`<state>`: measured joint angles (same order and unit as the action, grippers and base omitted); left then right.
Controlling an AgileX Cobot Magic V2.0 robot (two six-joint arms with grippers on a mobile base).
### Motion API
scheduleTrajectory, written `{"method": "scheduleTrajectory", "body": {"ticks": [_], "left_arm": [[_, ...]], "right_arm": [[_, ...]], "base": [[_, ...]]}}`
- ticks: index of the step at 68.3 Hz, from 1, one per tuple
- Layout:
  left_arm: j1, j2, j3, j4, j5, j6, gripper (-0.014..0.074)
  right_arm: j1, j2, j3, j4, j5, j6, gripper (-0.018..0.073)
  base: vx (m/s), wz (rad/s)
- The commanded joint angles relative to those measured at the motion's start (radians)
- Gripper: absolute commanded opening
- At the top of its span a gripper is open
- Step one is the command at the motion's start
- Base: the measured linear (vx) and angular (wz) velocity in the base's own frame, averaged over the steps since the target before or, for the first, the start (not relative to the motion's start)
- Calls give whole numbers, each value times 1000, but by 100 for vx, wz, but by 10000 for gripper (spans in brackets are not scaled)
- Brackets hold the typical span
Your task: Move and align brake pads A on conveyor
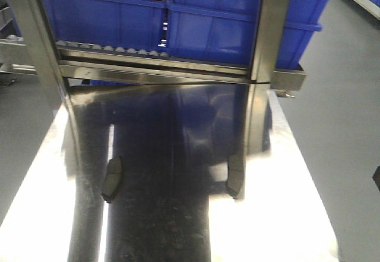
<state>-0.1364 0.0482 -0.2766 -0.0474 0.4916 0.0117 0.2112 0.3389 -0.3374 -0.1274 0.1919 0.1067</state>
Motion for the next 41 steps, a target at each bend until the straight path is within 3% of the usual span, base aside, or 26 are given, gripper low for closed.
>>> {"method": "scheduleTrajectory", "body": {"ticks": [1, 41], "left_arm": [[0, 16, -28, -7, -70, -1, 407], [0, 16, -28, -7, -70, -1, 407]], "right_arm": [[-2, 11, -29, -8, -72, -5, 471], [-2, 11, -29, -8, -74, -5, 471]], "base": [[10, 31], [8, 5]]}}
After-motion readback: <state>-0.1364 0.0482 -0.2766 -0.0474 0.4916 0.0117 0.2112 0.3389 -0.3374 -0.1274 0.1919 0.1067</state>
